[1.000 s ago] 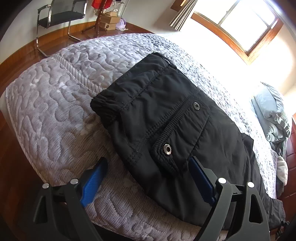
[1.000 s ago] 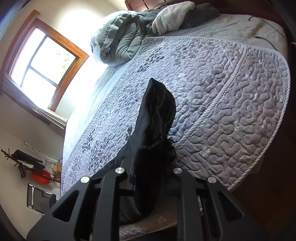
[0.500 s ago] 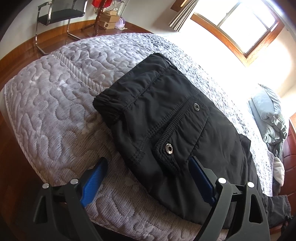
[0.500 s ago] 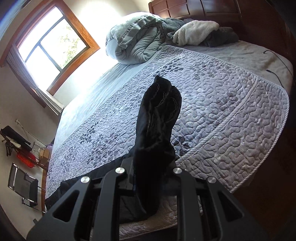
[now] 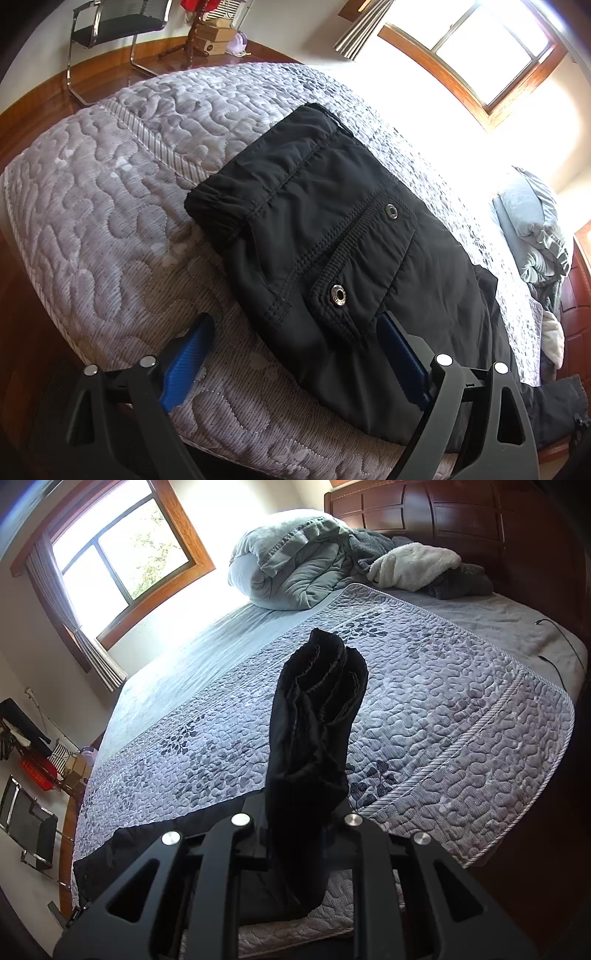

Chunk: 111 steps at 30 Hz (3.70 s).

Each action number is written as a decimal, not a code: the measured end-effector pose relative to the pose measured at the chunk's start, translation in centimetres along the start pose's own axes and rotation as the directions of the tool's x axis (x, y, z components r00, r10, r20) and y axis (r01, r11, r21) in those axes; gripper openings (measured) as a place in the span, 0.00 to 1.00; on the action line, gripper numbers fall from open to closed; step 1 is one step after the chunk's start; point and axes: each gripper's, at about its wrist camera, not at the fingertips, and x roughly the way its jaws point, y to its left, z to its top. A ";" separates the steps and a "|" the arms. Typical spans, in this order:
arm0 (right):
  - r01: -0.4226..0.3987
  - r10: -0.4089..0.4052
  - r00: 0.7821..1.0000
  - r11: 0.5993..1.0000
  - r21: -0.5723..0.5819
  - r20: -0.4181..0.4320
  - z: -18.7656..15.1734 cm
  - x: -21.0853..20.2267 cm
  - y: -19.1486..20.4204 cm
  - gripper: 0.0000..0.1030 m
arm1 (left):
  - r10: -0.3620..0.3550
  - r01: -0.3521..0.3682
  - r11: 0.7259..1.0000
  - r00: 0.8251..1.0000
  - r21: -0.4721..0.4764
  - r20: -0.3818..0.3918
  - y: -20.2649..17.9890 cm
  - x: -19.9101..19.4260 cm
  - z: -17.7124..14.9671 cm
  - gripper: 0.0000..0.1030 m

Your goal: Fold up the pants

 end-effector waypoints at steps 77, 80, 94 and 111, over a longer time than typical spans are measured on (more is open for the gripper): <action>0.030 0.002 0.999 0.767 -0.641 0.049 -7.1 0.5 21.6 0.15 | 0.011 -0.010 0.999 1.000 0.037 -0.029 0.1 0.4 -0.2 0.92; 0.062 -0.025 0.998 0.720 -0.691 0.064 -8.6 1.2 22.9 0.15 | 0.009 -0.008 0.999 0.999 0.037 -0.030 0.1 0.3 -0.3 0.92; 0.160 -0.137 0.984 0.376 -0.913 0.116 -20.1 7.2 28.8 0.14 | -0.003 0.004 1.000 0.999 0.028 -0.032 0.0 0.0 -0.5 0.92; -0.106 -0.146 0.975 0.347 -0.932 -0.165 -26.3 13.3 28.8 0.41 | -0.012 0.013 1.000 0.999 0.019 -0.040 0.0 0.1 -0.6 0.92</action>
